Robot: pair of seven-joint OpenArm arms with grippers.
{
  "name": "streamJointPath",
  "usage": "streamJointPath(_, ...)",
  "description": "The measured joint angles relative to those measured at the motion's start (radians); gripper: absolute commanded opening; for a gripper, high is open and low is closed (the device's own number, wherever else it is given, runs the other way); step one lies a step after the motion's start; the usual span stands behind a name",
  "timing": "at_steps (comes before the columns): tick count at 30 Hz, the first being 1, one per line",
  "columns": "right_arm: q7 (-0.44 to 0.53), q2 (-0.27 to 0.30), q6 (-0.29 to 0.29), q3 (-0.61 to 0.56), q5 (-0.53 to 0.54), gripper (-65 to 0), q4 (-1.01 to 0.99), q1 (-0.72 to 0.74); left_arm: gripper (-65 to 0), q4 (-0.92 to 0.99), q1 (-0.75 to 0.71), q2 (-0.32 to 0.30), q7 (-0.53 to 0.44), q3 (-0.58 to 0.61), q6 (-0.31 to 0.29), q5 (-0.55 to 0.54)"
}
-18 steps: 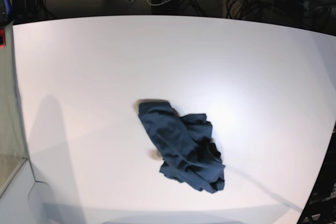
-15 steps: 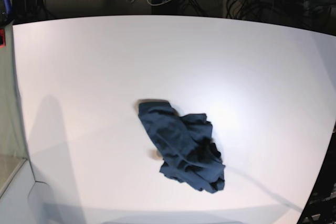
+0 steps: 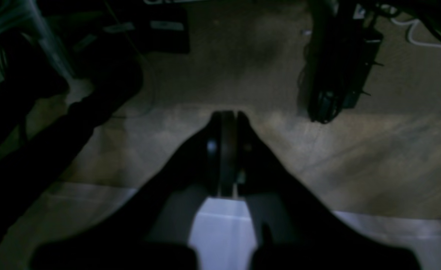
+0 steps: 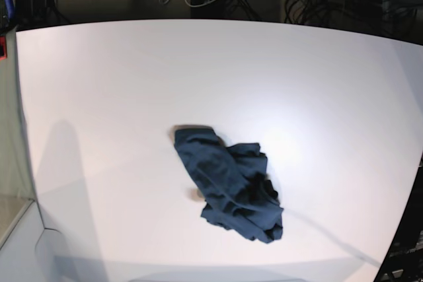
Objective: Layout the t-shirt on the table in an organized manner, then fold the t-shirt properly
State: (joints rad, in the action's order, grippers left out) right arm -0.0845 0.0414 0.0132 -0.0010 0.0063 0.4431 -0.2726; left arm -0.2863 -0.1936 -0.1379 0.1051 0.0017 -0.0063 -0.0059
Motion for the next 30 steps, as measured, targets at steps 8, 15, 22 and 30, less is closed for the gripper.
streamJointPath(8,-0.002,0.013,0.0,0.001,0.002,-65.0,0.173,-0.091,-65.0,0.0,-0.001,-0.025,0.002,0.0,-0.002,-0.101)
streamJointPath(15,-0.008,0.011,-0.001,0.003,0.002,-65.0,0.282,-0.137,-65.0,-0.025,-0.015,-0.066,0.0,0.005,-0.001,-0.141)
streamJointPath(22,-0.01,0.014,-0.001,0.002,0.002,-65.0,0.28,-0.136,-65.0,-0.129,-0.071,-0.072,0.004,0.005,-0.001,-0.145)
streamJointPath(30,-0.034,0.014,0.0,0.002,0.003,-65.0,0.29,-0.15,-65.0,-0.331,-0.185,-0.081,0.101,0.002,0.0,-0.15)
